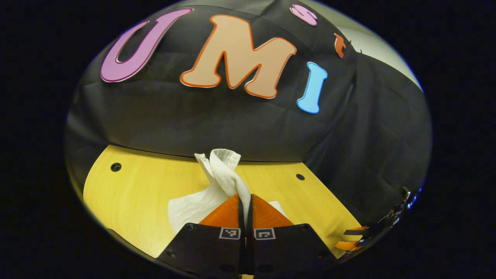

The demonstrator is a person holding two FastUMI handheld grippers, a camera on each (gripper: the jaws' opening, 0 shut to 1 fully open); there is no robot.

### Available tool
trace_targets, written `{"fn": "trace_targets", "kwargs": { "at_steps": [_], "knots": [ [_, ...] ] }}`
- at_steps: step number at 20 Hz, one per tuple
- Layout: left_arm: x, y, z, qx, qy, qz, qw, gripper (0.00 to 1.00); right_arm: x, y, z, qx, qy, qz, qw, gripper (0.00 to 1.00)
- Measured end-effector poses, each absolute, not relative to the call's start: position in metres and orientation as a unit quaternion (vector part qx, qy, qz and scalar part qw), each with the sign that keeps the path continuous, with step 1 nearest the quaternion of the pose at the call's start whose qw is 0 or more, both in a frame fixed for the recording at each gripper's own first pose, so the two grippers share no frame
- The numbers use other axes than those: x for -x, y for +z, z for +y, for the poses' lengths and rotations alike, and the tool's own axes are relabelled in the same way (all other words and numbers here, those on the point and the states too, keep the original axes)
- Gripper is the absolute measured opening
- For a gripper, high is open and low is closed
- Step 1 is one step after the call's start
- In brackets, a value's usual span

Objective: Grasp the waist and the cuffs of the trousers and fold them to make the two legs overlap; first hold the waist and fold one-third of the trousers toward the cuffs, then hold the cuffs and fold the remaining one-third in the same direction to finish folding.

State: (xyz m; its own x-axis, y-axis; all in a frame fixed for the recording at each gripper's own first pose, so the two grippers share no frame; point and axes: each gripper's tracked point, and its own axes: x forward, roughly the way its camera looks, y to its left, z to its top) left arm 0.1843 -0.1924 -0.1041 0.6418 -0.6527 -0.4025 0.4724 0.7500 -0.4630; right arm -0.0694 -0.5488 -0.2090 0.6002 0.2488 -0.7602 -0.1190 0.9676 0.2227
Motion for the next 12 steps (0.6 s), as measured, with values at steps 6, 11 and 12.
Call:
{"fn": "trace_targets", "kwargs": {
  "at_steps": [6, 11, 12],
  "knots": [
    [-0.149, -0.136, -0.260, 0.111, -0.375, 0.314, 0.865, 0.00, 0.086, -0.215, -0.575, -0.086, 0.074, 0.444, 0.889, 0.97],
    [-0.103, -0.189, -0.291, 0.052, -0.399, 0.351, 0.845, 0.00, 0.094, -0.215, -0.585, -0.093, 0.059, 0.446, 0.888, 0.97],
    [-0.096, -0.200, -0.292, 0.040, -0.396, 0.357, 0.845, 0.00, 0.094, -0.214, -0.586, -0.094, 0.058, 0.446, 0.888, 0.97]
  ]
}}
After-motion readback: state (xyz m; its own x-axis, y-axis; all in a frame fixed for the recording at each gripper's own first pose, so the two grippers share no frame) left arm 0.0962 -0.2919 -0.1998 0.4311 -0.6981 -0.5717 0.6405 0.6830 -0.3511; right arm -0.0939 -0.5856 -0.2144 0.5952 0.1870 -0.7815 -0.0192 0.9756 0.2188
